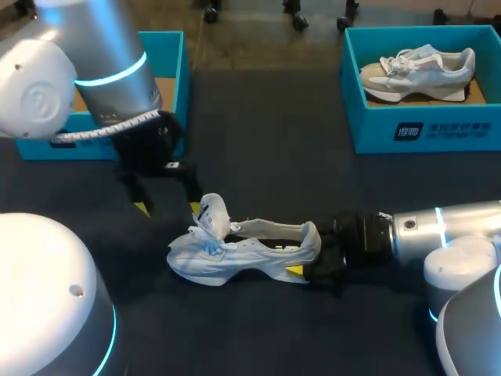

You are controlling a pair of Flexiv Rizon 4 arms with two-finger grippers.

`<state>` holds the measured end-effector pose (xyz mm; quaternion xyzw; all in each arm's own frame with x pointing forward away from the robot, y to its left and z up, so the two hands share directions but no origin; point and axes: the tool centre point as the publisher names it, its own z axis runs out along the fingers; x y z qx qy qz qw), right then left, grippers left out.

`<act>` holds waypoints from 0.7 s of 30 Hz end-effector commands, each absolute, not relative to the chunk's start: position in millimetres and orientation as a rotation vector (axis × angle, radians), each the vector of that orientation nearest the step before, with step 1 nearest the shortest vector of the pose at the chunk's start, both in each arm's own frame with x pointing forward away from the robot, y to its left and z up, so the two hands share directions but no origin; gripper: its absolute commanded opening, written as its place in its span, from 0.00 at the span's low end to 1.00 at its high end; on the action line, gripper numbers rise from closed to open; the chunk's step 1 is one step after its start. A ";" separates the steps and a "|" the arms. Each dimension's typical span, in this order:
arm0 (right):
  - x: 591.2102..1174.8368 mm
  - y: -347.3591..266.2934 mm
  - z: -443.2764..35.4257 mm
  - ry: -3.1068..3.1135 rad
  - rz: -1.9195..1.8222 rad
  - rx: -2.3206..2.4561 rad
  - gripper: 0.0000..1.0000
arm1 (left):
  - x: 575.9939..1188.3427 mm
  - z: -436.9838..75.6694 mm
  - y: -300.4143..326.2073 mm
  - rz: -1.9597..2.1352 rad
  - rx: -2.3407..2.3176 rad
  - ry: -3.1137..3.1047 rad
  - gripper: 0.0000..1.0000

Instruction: Take the shoe out of the shoebox, open the shoe tongue, remove and reinsert the insole, then place the shoe into the shoebox

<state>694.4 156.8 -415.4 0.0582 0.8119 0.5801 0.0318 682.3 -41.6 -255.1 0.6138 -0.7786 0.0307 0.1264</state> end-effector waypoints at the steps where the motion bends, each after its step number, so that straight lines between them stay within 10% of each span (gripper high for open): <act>1: 694.3 158.0 -415.6 2.505 1.780 0.178 0.00 | 676.4 -237.7 -42.6 0.091 1.725 -2.324 1.00; 21: 694.3 158.0 -415.6 2.505 1.780 0.178 0.00 | 657.5 -192.5 -113.7 -0.172 0.900 -2.773 1.00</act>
